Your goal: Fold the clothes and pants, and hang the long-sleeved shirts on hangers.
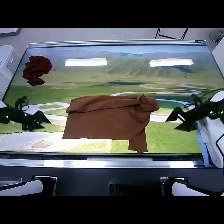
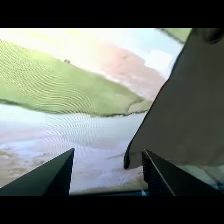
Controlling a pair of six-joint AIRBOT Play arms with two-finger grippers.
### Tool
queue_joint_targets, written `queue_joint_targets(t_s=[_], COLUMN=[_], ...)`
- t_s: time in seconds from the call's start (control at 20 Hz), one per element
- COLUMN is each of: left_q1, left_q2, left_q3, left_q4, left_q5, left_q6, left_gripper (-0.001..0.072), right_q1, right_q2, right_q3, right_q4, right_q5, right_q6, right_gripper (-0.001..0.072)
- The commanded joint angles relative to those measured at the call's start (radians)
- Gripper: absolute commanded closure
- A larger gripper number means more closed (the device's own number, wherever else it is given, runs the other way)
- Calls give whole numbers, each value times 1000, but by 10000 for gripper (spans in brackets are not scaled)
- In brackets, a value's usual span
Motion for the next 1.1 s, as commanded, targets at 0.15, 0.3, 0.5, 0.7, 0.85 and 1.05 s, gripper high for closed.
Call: queue_joint_targets(t_s=[0.15,0.3,0.5,0.7,0.85,1.05], left_q1=[24,-23,-100,-115,-115,-115], left_q2=[-10,-35,-48,-40,-12,74], left_q3=[-295,-304,-304,-304,-304,-256], left_q4=[-292,-317,-356,-415,-415,-428], left_q5=[107,113,169,182,183,183], left_q6=[219,229,225,230,230,230], left_gripper=[269,276,558,685,685,685], right_q1=[112,176,251,377,451,475], right_q2=[1,0,-6,-60,-99,-92], right_q3=[-186,-186,-198,-223,-223,-193], right_q4=[55,55,56,102,198,192], right_q5=[14,-13,-96,-203,-233,-163], right_q6=[-43,-48,-30,-18,-18,-24], right_gripper=[76,73,3,-1,149,667])
